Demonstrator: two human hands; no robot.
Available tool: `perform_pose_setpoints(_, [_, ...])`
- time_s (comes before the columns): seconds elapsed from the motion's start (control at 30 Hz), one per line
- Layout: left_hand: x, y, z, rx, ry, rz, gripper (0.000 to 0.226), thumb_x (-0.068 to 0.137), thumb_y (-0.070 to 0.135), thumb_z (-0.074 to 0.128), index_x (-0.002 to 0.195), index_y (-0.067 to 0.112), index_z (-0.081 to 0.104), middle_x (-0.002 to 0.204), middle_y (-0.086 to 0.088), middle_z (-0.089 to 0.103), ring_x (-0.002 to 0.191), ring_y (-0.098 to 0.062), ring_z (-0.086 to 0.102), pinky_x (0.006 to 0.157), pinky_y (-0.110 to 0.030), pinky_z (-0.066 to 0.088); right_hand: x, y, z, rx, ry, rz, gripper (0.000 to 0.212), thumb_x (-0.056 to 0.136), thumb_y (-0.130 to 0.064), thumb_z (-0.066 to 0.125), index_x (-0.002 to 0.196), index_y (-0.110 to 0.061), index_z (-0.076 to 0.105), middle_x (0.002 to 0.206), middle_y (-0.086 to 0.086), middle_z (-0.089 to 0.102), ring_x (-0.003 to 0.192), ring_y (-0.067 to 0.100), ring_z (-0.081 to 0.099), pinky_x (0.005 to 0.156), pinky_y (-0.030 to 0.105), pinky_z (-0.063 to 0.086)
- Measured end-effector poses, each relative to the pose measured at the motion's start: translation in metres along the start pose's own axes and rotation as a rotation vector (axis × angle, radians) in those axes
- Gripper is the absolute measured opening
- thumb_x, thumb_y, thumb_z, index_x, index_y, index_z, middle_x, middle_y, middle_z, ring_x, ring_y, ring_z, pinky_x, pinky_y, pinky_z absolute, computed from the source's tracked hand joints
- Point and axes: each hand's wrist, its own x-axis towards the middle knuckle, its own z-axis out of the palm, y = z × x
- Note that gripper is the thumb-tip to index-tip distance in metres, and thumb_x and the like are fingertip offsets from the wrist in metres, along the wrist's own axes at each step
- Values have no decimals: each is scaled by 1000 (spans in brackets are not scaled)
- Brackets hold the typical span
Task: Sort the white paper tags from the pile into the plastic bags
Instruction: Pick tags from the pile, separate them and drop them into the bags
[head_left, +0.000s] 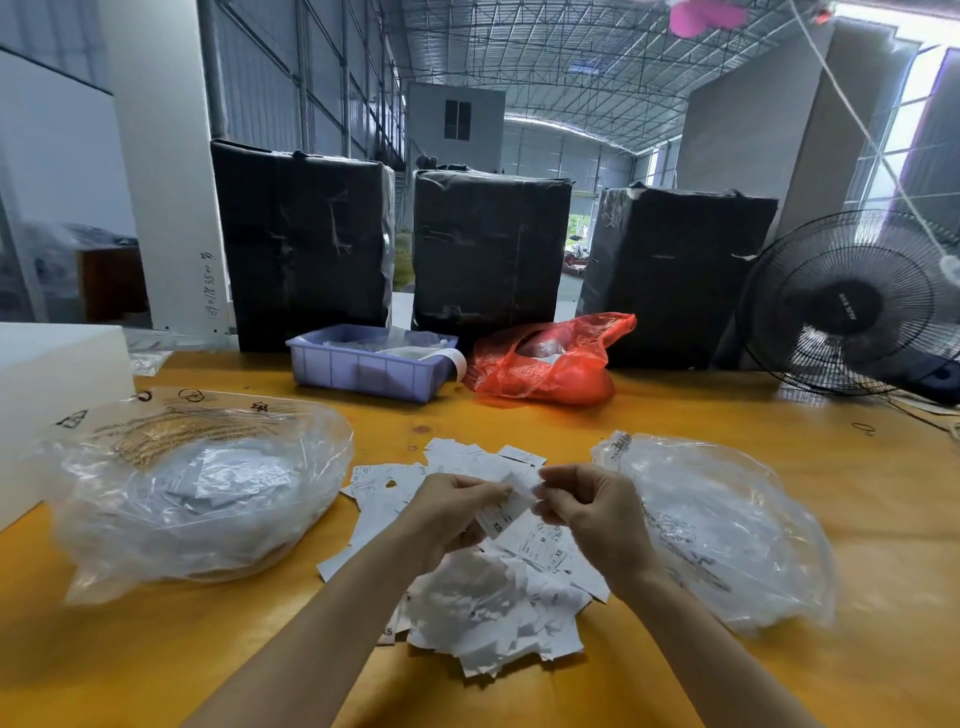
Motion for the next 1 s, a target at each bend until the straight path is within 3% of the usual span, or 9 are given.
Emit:
perform_pose_setpoints(0.13, [1, 22, -27, 108, 113, 58, 6, 87, 13, 66, 81, 12, 66, 70, -9, 59, 59, -16, 44, 48, -22, 32, 8, -5, -20, -238, 216, -213, 21, 87, 10, 53, 100, 1, 66, 83, 8, 70, 72, 19, 69, 69, 27, 56])
perform_pose_setpoints(0.23, [1, 38, -76, 223, 289, 203, 8, 82, 6, 70, 80, 14, 67, 70, -4, 63, 60, -12, 50, 45, -17, 35, 18, -4, -54, -475, 432, -348, 20, 85, 10, 55, 95, 0, 69, 83, 11, 71, 73, 25, 67, 69, 16, 51])
perform_pose_setpoints(0.3, [-2, 42, -114, 331, 460, 253, 9, 78, 4, 73, 83, 10, 69, 70, -1, 63, 61, -10, 53, 46, -14, 39, 27, 10, -80, -616, 511, -330, 19, 83, 9, 56, 94, 0, 70, 84, 16, 72, 75, 31, 68, 71, 32, 57])
perform_pose_setpoints(0.37, [-5, 41, -149, 453, 624, 226, 12, 77, 3, 74, 86, 9, 70, 76, -2, 64, 70, -14, 58, 58, -21, 45, 40, 36, -105, -731, 530, -198, 20, 82, 5, 57, 93, -4, 70, 84, 18, 72, 78, 37, 68, 73, 51, 56])
perform_pose_setpoints(0.53, [-6, 36, -203, 744, 777, 149, 8, 79, 2, 68, 79, 9, 70, 87, -8, 71, 74, -20, 62, 64, -27, 47, 77, 107, -149, -844, 345, 173, 30, 79, 2, 56, 82, -27, 64, 94, 20, 70, 82, 32, 61, 74, 38, 49])
perform_pose_setpoints(0.67, [1, 37, -211, 892, 776, 126, 19, 78, 4, 73, 97, 7, 70, 99, -10, 69, 88, -21, 62, 78, -30, 50, 89, 109, -153, -1064, 172, 211, 16, 69, 9, 70, 84, 2, 71, 90, 25, 69, 87, 40, 63, 84, 49, 49])
perform_pose_setpoints(0.77, [4, 42, -204, 1000, 820, 138, 17, 85, 10, 67, 101, 7, 70, 100, -10, 69, 86, -22, 61, 76, -33, 52, 85, 80, -148, -1149, 10, 279, 33, 77, -14, 75, 105, 1, 68, 108, 18, 68, 102, 33, 60, 91, 39, 44])
perform_pose_setpoints(0.9, [7, 51, -170, 1087, 838, 322, 22, 90, 15, 60, 110, 9, 68, 105, -10, 69, 94, -25, 63, 74, -30, 49, 71, 55, -137, -1235, -185, 292, 57, 82, -47, 67, 125, -12, 58, 127, 2, 60, 114, 15, 57, 87, 21, 40])
perform_pose_setpoints(1.0, [8, 43, -121, 1034, 619, 546, 22, 88, 16, 63, 108, 10, 70, 103, -6, 71, 94, -21, 64, 82, -30, 51, 68, 49, -128, -1173, -206, 276, 33, 80, -35, 74, 99, -8, 72, 104, 7, 72, 91, 16, 66, 74, 26, 47])
